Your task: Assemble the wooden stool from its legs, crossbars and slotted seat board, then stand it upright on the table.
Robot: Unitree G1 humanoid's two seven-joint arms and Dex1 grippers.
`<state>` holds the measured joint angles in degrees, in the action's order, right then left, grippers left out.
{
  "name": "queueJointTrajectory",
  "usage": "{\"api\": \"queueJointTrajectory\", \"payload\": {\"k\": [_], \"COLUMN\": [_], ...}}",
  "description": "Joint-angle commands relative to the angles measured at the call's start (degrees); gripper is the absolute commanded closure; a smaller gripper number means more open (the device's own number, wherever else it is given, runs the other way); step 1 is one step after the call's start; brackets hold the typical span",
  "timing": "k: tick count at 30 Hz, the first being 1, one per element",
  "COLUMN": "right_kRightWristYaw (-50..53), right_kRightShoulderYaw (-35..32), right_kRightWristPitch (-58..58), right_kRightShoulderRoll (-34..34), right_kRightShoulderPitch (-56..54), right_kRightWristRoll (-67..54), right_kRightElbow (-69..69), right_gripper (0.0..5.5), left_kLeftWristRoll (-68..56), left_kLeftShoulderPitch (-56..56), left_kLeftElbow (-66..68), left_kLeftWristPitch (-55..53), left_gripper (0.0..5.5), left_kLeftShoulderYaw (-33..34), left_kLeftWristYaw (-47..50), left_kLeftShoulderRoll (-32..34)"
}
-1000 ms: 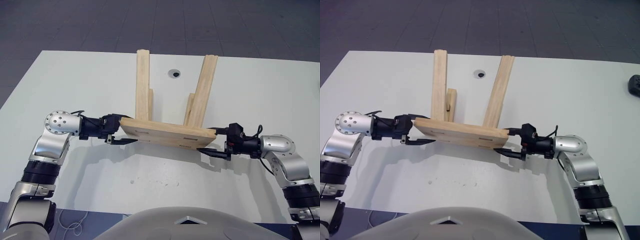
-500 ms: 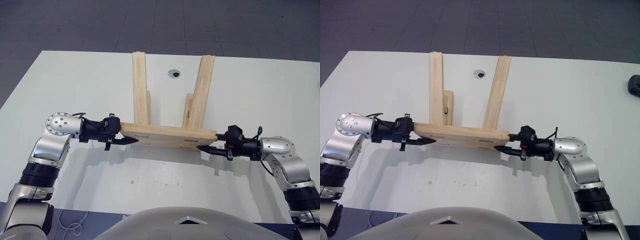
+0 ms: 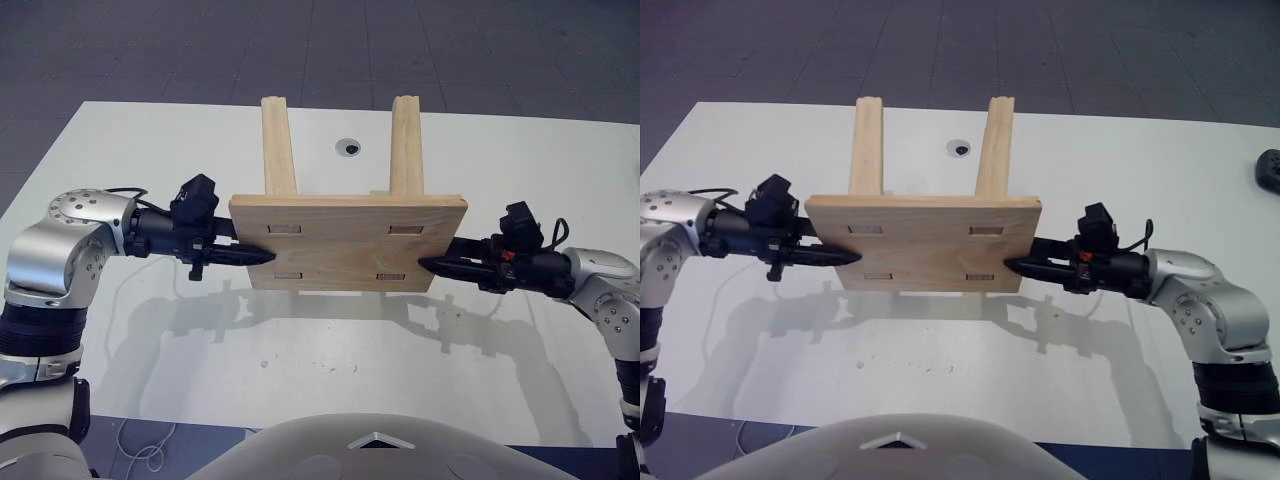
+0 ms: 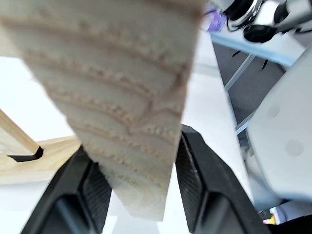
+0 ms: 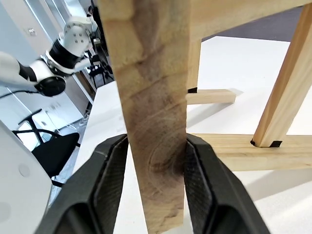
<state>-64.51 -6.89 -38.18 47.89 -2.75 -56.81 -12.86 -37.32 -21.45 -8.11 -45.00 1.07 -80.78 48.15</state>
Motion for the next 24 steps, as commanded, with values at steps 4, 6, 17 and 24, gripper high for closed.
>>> {"api": "queueJointTrajectory", "payload": {"k": [4, 6, 17, 24], "right_kRightWristYaw": [47.5, 53.2, 80.9, 85.5], "right_kRightShoulderYaw": [-2.3, -3.3, -6.7, -7.8], "right_kRightWristPitch": [1.6, 2.7, 13.2, 15.7], "right_kRightShoulderRoll": [-9.8, -12.9, -22.7, -26.5], "right_kRightShoulderPitch": [-8.4, -11.1, -14.5, -9.2], "right_kRightWristRoll": [-56.2, -56.2, -56.1, -54.0], "right_kRightElbow": [-6.3, -5.5, -7.1, -10.5], "right_gripper": [3.85, 3.85, 3.03, 1.92], "left_kLeftWristRoll": [-14.9, -12.9, -3.6, -3.6], "left_kLeftShoulderPitch": [-22.7, -27.0, -31.7, -31.7], "left_kLeftElbow": [15.1, 18.7, 25.9, 21.6], "left_kLeftWristPitch": [-41.7, -45.3, -44.3, -40.8], "left_gripper": [3.86, 3.91, 4.06, 4.09], "left_kLeftShoulderYaw": [12.7, 14.9, 32.2, 48.2], "left_kLeftWristYaw": [16.8, 17.8, 43.1, 63.2], "left_kLeftShoulderRoll": [-13.6, -15.4, -30.7, -42.9]}}
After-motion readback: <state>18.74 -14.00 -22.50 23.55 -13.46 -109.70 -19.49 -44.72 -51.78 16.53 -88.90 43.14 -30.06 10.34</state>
